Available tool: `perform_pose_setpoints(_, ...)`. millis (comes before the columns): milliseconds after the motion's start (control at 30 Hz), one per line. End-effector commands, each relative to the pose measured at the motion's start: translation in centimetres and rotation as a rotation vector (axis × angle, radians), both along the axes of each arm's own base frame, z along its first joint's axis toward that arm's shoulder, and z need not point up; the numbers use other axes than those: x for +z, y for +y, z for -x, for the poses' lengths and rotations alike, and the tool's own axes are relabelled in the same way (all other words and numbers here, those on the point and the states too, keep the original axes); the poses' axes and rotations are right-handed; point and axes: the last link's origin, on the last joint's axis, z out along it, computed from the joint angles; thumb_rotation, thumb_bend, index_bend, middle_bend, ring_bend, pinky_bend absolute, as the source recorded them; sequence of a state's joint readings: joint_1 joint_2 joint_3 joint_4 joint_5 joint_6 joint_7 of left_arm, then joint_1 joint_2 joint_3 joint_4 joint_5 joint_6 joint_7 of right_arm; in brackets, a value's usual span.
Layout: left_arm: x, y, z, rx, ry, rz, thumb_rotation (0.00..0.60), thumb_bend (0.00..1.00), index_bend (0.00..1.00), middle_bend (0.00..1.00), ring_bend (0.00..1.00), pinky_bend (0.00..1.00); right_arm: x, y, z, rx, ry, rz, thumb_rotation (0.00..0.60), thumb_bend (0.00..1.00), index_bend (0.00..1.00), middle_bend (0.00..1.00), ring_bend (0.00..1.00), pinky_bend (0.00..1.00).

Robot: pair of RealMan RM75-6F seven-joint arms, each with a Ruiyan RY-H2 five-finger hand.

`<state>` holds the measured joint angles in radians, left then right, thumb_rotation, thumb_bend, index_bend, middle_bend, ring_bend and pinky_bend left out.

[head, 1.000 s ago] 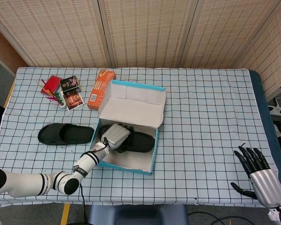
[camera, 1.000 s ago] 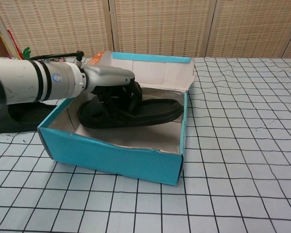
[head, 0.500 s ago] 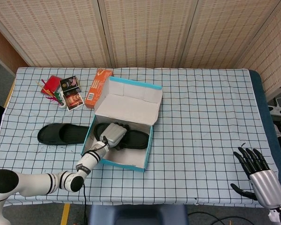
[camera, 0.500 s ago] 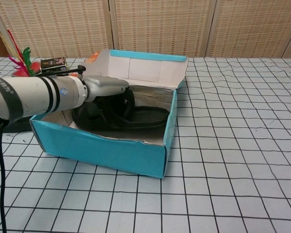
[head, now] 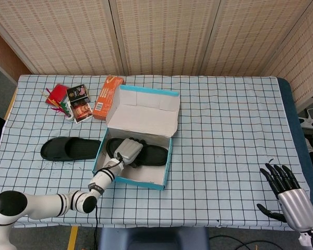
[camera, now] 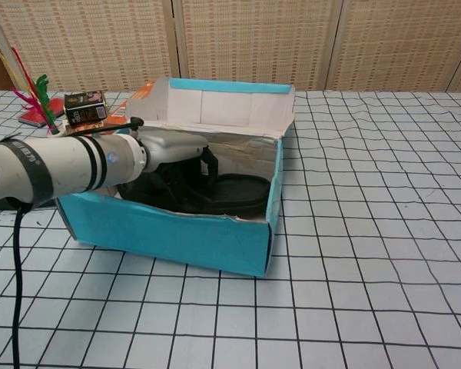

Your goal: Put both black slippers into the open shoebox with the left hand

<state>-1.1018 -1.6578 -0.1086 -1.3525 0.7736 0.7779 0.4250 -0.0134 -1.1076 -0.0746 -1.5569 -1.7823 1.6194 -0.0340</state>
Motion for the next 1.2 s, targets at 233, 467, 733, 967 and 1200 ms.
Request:
perform_pose_setpoints(233, 1.4, -2.1, -1.7, -0.07, -0.085, -0.008, 0.6, 0.4, 0.0, 0.15, 0.14, 0.39, -0.1, 0.2, -0.2, 0.009, -0.002, -0.006, 0.476, 0.12, 0.0, 0.0, 0.0, 0.0)
perform_pose_setpoints(467, 1.6, -2.4, -2.3, -0.048, -0.118, 0.011, 0.6, 0.39, 0.0, 0.0, 0.0, 0.28, 0.3, 0.3, -0.3, 0.016, -0.01, 0.001, 0.477, 0.12, 0.0, 0.0, 0.0, 0.0)
perform_pose_setpoints(733, 0.6, -2.2, -1.5, -0.008, -0.057, 0.038, 0.6, 0.39, 0.0, 0.0, 0.0, 0.21, 0.6, 0.4, -0.3, 0.024, -0.018, 0.007, 0.477, 0.12, 0.0, 0.0, 0.0, 0.0)
perform_pose_setpoints(967, 0.5, -2.4, -1.6, 0.011, -0.129, 0.086, 0.6, 0.35, 0.0, 0.0, 0.0, 0.02, 0.7, 0.4, -0.3, 0.023, -0.018, 0.007, 0.477, 0.12, 0.0, 0.0, 0.0, 0.0)
perform_pose_setpoints(1200, 1.6, -2.5, -2.0, -0.088, -0.151, -0.006, 0.6, 0.31, 0.0, 0.0, 0.0, 0.0, 0.7, 0.4, -0.3, 0.021, -0.016, 0.008, 0.476, 0.12, 0.0, 0.0, 0.0, 0.0)
